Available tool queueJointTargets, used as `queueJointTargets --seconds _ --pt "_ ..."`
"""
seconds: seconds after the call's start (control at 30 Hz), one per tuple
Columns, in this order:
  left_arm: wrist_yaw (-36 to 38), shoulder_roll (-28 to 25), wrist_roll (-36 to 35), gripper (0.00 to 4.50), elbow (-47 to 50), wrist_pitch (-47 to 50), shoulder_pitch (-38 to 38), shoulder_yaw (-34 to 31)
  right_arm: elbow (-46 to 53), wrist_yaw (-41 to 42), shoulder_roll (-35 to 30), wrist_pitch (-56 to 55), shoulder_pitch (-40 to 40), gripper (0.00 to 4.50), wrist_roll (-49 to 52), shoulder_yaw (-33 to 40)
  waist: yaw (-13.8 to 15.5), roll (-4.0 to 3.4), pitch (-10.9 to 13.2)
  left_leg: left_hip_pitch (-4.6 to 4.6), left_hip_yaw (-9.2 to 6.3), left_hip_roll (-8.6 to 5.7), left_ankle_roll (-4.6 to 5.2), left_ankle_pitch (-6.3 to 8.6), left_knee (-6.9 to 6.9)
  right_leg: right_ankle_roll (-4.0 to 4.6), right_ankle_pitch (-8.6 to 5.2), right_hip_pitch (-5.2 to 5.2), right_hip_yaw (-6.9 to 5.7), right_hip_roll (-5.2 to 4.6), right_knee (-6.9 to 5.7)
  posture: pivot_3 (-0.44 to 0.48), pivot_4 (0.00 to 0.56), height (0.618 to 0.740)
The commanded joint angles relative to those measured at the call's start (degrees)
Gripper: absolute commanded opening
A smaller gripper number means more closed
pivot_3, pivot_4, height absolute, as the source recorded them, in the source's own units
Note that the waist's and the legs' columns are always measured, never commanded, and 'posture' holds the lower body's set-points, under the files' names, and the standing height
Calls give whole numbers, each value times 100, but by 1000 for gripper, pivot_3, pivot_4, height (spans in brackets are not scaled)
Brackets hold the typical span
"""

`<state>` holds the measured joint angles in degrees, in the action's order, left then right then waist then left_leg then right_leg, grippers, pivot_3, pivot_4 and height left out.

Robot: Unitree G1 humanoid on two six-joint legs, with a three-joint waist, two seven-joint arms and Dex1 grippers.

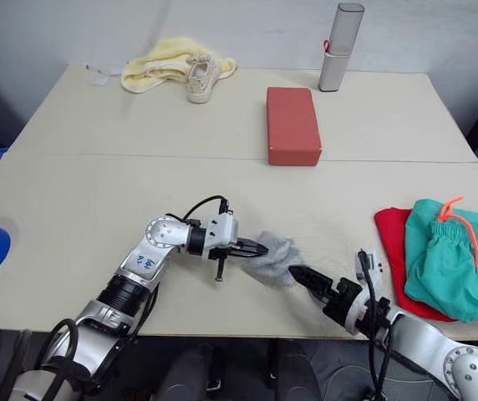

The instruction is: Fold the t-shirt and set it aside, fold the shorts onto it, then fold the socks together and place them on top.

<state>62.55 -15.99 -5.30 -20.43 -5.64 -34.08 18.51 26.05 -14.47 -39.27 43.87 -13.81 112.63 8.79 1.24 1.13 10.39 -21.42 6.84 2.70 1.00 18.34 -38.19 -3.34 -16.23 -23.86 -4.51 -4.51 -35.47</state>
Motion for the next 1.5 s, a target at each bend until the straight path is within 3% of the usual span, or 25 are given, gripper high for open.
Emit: queueJointTargets --seconds 0.03,0.77,0.87,1.13,1.23,1.47,1.5 --pt "-162 101 -6 0 169 -6 -57 -64 -234 45 215 -30 193 4465 37 -29 2 0 0 0 0 0 0 0 0 0 0 0 0 0 0 0 150 740" --pt "-285 133 294 0 167 500 -107 220 -1063 -346 682 341 1389 4465 -315 -802 -135 4 -3 5 1 4 -1 -1 3 1 0 0 1 -1 -5 0 150 740" --pt "-302 108 282 0 115 487 -128 177 -1162 -326 775 289 1371 3903 -425 -705 -135 7 -5 7 1 4 -1 -1 3 1 0 2 1 -1 -5 0 150 740" --pt "-319 77 242 0 45 405 -167 88 -1216 -200 820 356 1355 1100 -452 -560 -134 7 -5 6 1 3 -1 -1 3 1 -1 2 2 -3 -4 0 150 740" --pt "-316 93 189 0 51 394 -158 49 -1219 -146 856 388 1391 235 -487 -548 -136 11 -7 7 1 5 -1 -1 4 1 0 3 2 -3 -4 0 150 740" --pt "-164 83 -626 0 310 385 -87 -667 -688 504 843 306 1143 126 -376 -18 -126 6 -4 -1 1 4 -1 -1 4 2 0 -3 2 -3 -4 0 150 740" --pt "-77 55 -864 176 424 524 -66 -830 -560 585 797 301 1029 126 -281 108 -126 6 -4 -6 1 4 -1 -1 4 2 0 -9 2 -3 -4 0 150 740"
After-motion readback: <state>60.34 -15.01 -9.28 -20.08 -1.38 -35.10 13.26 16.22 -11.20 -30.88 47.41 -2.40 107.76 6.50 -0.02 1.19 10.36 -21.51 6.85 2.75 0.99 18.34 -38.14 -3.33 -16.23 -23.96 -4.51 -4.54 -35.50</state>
